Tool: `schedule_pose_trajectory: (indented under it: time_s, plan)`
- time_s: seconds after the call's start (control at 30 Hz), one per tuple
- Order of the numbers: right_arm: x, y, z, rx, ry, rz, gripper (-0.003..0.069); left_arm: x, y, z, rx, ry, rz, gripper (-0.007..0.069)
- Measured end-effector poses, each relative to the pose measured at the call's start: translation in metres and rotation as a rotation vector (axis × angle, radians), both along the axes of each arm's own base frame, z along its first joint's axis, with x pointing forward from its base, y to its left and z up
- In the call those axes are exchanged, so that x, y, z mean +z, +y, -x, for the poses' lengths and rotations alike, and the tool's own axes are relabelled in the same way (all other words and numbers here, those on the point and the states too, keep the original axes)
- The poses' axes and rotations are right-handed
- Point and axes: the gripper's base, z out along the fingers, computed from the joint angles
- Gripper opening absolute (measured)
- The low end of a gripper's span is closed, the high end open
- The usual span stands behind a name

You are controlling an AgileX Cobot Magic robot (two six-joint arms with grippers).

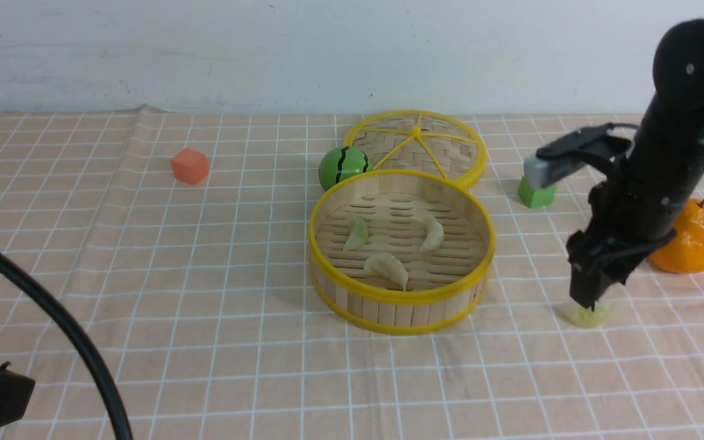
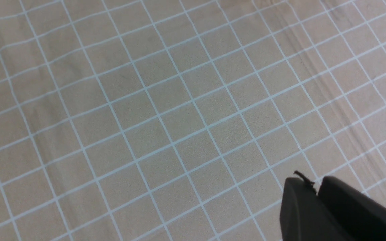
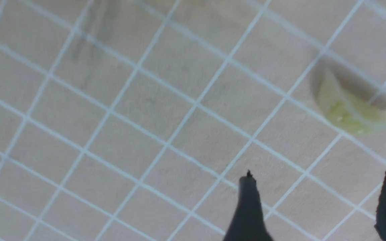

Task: Put the dumplings into the steamer on the table with the brown tablecloth.
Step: 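Reach for and grasp a dumpling lying on the table beside the steamer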

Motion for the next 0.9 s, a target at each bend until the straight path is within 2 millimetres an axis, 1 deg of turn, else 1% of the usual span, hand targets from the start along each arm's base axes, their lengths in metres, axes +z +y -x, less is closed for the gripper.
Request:
schedule_pose_trajectory:
  time_s: [0.03,0.1,0.27,0.3,0.33,0.43,0.6,0.7,0.77,0.8,0.87,0.9]
  plan:
    - [-0.008,-0.002,0.001,0.035,-0.007,0.007,0.0484,0.000,0.000,0.000,0.000,-0.002,0.001,0.0075]
    - [-0.018,-0.004,0.000,0.086,-0.034,0.025,0.0484,0.000,0.000,0.000,0.000,-0.005,0.003,0.0077]
    - [-0.038,-0.007,-0.012,0.207,-0.105,0.087,0.0484,0.001,0.000,-0.001,0.000,-0.012,0.007,0.0081]
    - [-0.039,-0.007,-0.012,0.212,-0.107,0.090,0.0484,0.001,0.000,-0.001,0.000,-0.012,0.007,0.0081]
    - [-0.045,-0.008,-0.016,0.236,-0.120,0.110,0.0484,0.001,0.000,-0.001,0.000,-0.012,0.007,0.0083]
    - [-0.055,-0.009,-0.022,0.266,-0.135,0.132,0.0484,0.001,0.000,-0.001,0.000,-0.012,0.007,0.0085]
    - [-0.074,-0.009,-0.031,0.280,-0.155,0.148,0.0470,0.001,0.000,0.000,0.000,-0.013,0.007,0.0086]
    - [-0.078,-0.008,-0.034,0.281,-0.169,0.148,0.0440,0.001,0.000,0.000,0.000,-0.013,0.007,0.0089]
    - [-0.079,-0.008,-0.036,0.285,-0.181,0.155,0.0360,0.001,0.000,0.000,0.000,-0.013,0.007,0.0090]
    - [-0.080,-0.008,-0.036,0.285,-0.180,0.155,0.0353,0.001,0.000,0.000,0.000,-0.013,0.007,0.0090]
    - [-0.080,-0.009,-0.036,0.288,-0.177,0.159,0.0225,0.001,0.000,0.000,0.000,-0.013,0.008,0.0092]
    - [-0.080,-0.009,-0.035,0.289,-0.176,0.160,0.0215,0.001,0.000,0.000,0.000,-0.013,0.008,0.0092]
